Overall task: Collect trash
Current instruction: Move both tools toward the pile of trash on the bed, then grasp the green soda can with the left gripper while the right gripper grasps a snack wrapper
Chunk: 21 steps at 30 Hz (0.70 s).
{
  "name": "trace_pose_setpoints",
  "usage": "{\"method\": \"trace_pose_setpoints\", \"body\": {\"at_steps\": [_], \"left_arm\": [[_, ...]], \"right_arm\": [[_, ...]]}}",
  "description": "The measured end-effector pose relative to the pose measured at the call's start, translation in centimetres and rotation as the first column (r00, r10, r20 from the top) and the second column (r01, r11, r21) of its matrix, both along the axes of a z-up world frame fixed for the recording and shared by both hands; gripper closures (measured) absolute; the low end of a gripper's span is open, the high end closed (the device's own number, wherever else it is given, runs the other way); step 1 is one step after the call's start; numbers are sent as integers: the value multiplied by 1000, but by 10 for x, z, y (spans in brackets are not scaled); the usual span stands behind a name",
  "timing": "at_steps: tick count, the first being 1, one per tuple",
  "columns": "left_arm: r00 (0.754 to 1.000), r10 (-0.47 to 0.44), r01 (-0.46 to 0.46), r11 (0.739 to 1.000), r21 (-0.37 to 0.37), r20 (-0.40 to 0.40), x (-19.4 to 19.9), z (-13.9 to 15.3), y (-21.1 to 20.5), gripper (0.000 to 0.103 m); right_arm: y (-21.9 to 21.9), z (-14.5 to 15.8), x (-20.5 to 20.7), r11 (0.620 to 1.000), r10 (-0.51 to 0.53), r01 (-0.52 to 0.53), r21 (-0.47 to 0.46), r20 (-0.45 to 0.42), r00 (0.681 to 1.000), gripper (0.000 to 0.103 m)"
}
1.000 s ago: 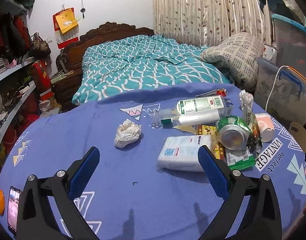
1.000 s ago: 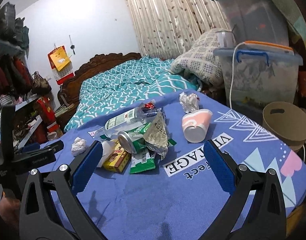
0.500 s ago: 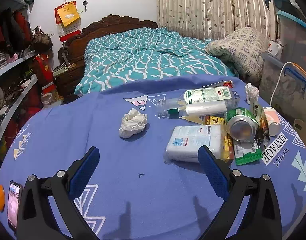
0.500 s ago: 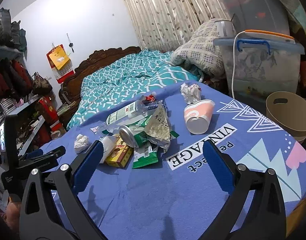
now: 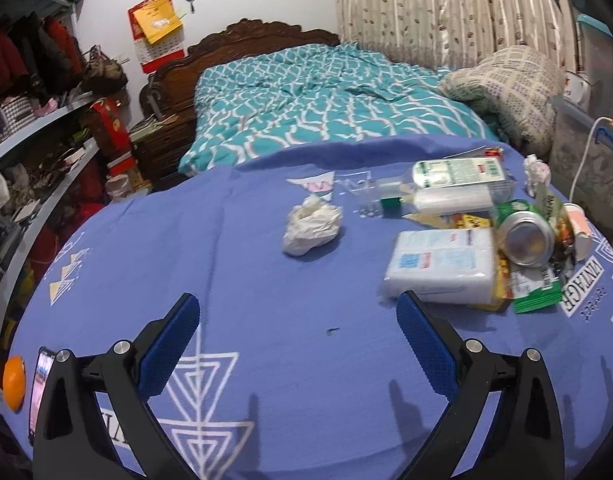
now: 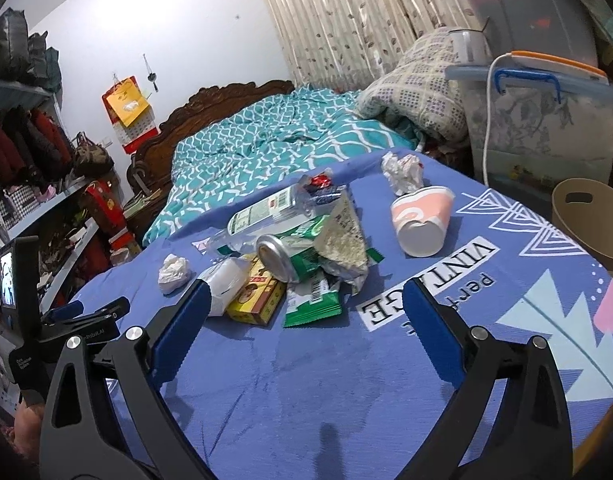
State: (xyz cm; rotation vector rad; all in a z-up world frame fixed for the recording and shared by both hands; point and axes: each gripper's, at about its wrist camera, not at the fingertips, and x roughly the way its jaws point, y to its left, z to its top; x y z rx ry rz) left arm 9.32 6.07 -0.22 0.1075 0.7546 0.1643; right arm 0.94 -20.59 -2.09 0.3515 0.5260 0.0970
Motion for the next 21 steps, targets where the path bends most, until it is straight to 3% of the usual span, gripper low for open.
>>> {"method": "trace_pose_setpoints", "body": {"at_steps": [21], "left_arm": [[994,99,-101,994,-30,-37,-2,-18,52,9]], "right_arm": [[44,-1,18,995,83,-85,-52,-31,996,8]]}}
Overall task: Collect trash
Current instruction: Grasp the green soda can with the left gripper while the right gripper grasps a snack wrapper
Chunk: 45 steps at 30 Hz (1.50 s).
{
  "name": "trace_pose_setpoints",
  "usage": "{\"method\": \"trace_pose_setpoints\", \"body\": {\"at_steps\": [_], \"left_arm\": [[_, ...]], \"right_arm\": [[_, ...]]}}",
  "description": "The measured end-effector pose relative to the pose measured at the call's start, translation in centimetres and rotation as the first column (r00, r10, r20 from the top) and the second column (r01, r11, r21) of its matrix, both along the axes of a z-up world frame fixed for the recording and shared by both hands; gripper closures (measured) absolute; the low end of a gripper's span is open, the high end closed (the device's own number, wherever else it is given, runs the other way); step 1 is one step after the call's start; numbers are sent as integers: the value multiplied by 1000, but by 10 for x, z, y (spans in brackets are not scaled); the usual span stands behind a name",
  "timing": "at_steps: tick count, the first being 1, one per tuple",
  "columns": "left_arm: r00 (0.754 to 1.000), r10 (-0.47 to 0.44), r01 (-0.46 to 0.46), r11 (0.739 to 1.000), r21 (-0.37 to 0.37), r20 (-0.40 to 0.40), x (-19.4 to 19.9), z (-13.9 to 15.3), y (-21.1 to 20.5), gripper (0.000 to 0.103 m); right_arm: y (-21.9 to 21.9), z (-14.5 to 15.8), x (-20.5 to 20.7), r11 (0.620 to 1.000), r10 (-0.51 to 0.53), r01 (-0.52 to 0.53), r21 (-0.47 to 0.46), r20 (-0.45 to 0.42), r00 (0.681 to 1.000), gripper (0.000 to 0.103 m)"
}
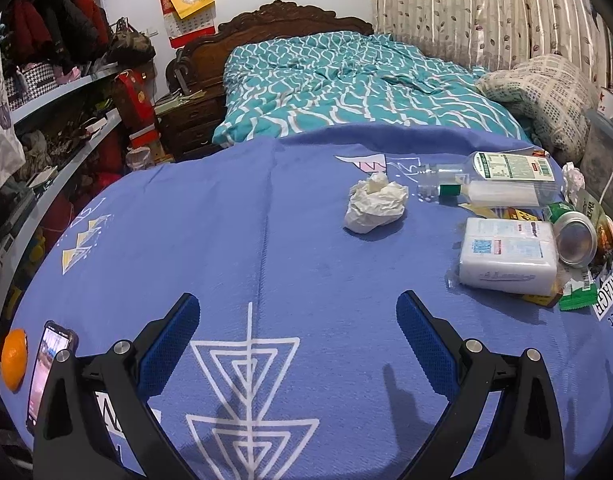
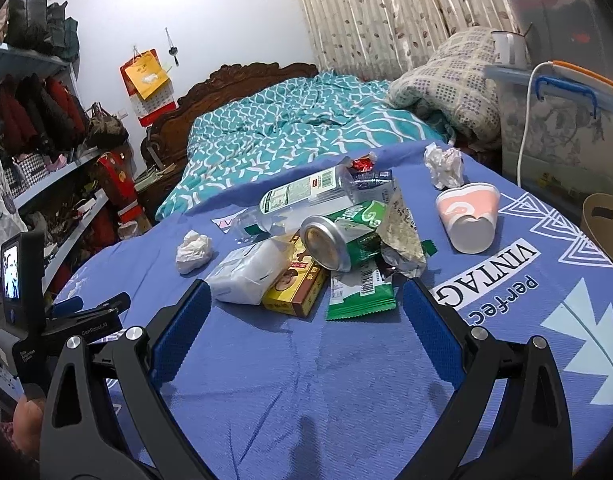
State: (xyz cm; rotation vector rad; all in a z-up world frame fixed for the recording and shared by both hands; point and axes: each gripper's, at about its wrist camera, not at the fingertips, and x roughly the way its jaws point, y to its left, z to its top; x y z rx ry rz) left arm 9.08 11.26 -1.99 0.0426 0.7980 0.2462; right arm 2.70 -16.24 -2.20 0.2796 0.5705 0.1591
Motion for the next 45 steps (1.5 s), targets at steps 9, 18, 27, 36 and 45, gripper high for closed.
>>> {"method": "trace_pose_setpoints", "body": {"at_steps": [9,18,27,36,45], "left_arm": [[993,-120,120,987,-107,6,11,-2,-14,9],[917,-398,377,892,-249,-36,59,1,-81,9],[875,-481,457,854,-250,-45,96,7,-131,9],[764,-642,563,714,-416,-69,125,16,-177,9],[699,-679,439,657,-613,-227,196,-21,-195,22]], "right_arm": [[-19,-15,18,1000,2,1,30,-77,997,39],[-57,-29,63,992,-9,28,123,-148,989,44],[-79,-37,97,991,8,18,130,-193,981,26],[-73,-48,99,996,76,-65,66,-192,978,78],[-130,-52,55,969,15,26,244,-164,986,83]]}}
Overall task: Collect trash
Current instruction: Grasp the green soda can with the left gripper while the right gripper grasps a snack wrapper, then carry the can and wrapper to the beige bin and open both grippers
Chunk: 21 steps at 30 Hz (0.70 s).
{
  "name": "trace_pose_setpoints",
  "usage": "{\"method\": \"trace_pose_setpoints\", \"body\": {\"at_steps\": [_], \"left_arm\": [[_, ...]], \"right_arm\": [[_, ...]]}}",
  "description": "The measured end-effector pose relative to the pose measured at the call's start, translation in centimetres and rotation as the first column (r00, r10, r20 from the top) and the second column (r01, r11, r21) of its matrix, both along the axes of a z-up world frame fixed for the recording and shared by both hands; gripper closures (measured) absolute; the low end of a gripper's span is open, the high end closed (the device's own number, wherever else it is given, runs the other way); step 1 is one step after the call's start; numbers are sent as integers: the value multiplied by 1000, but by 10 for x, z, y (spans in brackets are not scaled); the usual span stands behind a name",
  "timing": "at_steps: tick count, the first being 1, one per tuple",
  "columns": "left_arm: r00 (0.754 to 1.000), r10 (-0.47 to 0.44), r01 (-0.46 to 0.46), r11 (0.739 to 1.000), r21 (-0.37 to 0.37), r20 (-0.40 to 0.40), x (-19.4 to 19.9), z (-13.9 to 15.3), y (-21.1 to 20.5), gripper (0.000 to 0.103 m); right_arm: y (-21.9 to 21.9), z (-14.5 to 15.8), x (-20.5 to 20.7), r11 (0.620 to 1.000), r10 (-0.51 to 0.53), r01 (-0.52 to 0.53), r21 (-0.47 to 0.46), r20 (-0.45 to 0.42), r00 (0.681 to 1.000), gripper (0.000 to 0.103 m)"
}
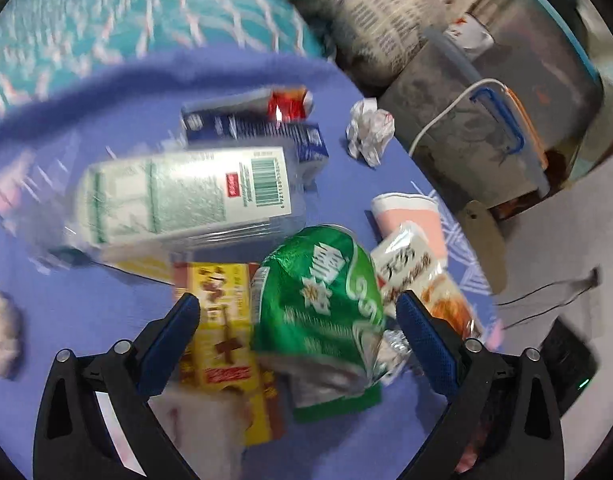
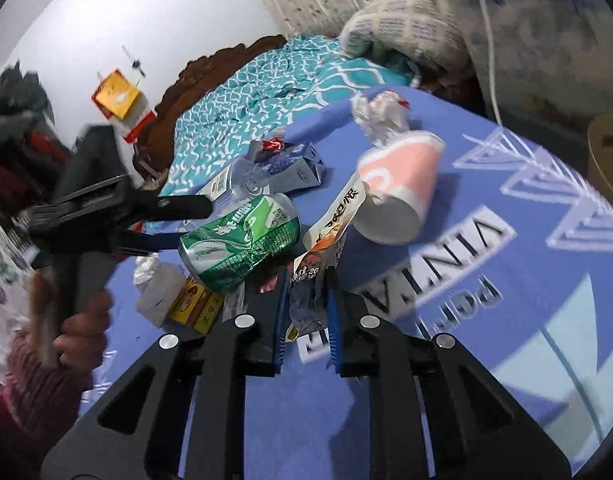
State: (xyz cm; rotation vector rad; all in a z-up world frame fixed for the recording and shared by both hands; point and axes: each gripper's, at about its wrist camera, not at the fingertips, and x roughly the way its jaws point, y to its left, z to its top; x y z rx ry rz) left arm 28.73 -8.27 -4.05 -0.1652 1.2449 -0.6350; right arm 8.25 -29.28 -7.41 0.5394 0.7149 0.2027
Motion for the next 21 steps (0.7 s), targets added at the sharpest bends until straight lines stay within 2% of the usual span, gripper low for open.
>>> {"method": "trace_pose_setpoints", "body": {"at_steps": [2,4,9,12,14,15,16,17,18,21], "left_arm": [[997,3,-4,1000,-18,-72,1,-10,-2,39],[997,-18,16,1000,-27,-73,-10,-9,-7,52],[998,-62,62,998,22,5,-48,1,-30,61],[996,-62,60,998,36,64,-65,7,-35,65],[995,-39,35,999,37,91,-71,12,-32,66],[996,-27,25,999,26,90,-73,14,-27,66],[996,-14,14,1000,-2,84,-75,18,-21,66],[997,-3,5,1000,-29,79,-77,22,-17,67],[997,2,1,999,-49,75,-79,26,-14,67],[997,-6,12,997,-74,80,-87,38,-17,69]], "right_arm": [[-10,-1,-15,1000,-10,10,27,-2,1000,83],[-19,-2,-32,999,-21,21,37,-2,1000,83],[-41,-12,-68,996,-34,36,76,-30,999,80],[-47,-19,-73,993,-19,25,117,-48,999,78],[-54,-27,-71,990,-26,36,136,-72,997,51],[-57,-29,-71,989,-40,50,138,-74,996,27],[-60,-28,-72,989,-60,66,134,-46,997,25],[-63,-27,-73,989,-61,66,129,-38,997,25],[-64,-28,-68,990,-45,50,132,-44,998,30],[-62,-37,-56,987,-2,15,160,-82,997,57]]}}
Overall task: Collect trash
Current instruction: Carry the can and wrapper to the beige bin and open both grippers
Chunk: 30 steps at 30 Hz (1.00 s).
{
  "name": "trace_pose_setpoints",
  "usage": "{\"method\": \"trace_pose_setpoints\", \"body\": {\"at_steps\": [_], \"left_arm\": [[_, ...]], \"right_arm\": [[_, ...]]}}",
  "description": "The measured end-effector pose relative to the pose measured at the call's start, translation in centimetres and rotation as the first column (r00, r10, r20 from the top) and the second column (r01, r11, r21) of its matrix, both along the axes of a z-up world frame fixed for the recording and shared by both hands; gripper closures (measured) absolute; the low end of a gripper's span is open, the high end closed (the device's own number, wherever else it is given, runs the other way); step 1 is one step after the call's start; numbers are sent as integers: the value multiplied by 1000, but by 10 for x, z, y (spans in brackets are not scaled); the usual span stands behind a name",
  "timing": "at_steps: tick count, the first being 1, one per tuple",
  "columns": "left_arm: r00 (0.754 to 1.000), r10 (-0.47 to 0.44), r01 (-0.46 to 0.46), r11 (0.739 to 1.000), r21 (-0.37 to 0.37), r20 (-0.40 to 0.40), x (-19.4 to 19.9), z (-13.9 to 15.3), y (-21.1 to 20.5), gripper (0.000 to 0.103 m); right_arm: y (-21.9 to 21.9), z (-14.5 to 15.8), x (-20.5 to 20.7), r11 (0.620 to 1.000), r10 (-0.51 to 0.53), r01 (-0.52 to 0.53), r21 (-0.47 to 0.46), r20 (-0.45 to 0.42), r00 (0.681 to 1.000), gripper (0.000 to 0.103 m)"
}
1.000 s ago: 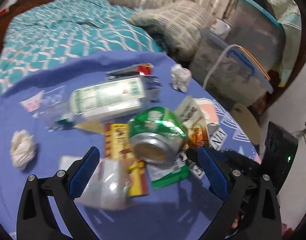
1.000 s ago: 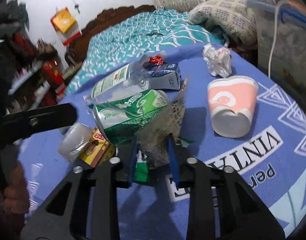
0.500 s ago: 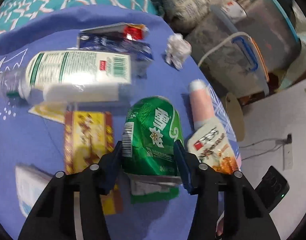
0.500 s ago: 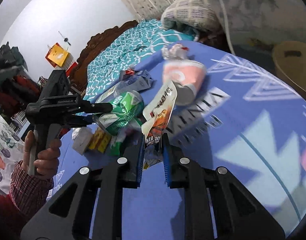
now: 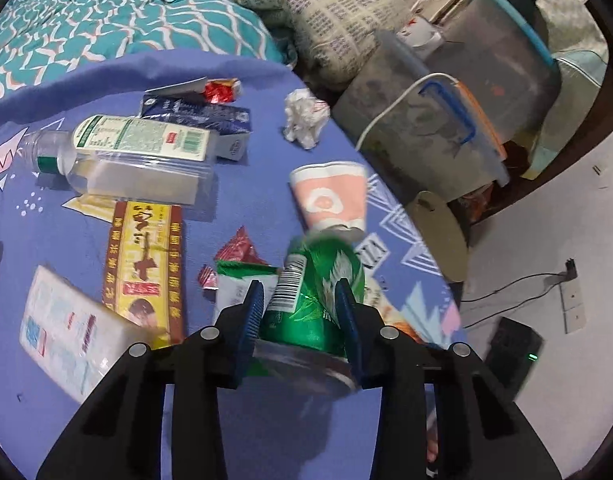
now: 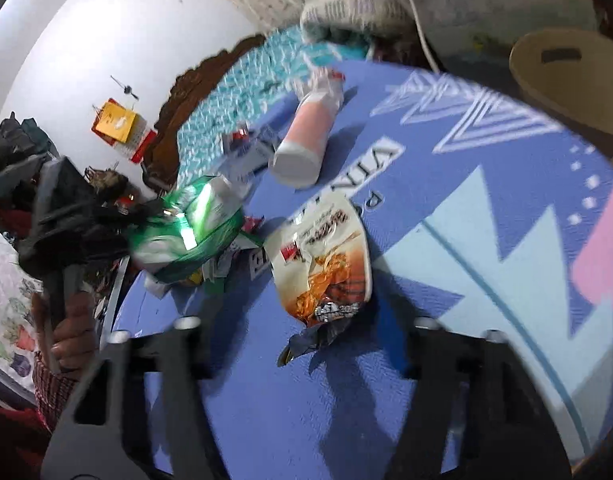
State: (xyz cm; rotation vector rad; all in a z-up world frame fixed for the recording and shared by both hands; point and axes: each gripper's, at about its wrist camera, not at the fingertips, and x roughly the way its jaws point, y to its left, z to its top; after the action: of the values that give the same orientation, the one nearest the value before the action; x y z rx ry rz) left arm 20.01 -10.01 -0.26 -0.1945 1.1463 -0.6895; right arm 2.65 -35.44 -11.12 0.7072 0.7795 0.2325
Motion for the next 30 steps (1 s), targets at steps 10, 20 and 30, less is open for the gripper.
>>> {"method": "trace_pose_setpoints", "body": {"at_steps": [10,20,30], "left_arm": [[993,-117,116,993,23,18,-11,11,-67,103],[971,-217,192,960,204,105,-33,-4,-67,20],[935,-354,353,923,155,-20,-15,-49,-69,18]], "right_arm": [[-18,-4,-20,998,-57,56,25,36,998,85],[-26,-6,-54,997,-40,35,71,70,997,85],[8,16,-111,990,91,-104,99,127,988,85]]}}
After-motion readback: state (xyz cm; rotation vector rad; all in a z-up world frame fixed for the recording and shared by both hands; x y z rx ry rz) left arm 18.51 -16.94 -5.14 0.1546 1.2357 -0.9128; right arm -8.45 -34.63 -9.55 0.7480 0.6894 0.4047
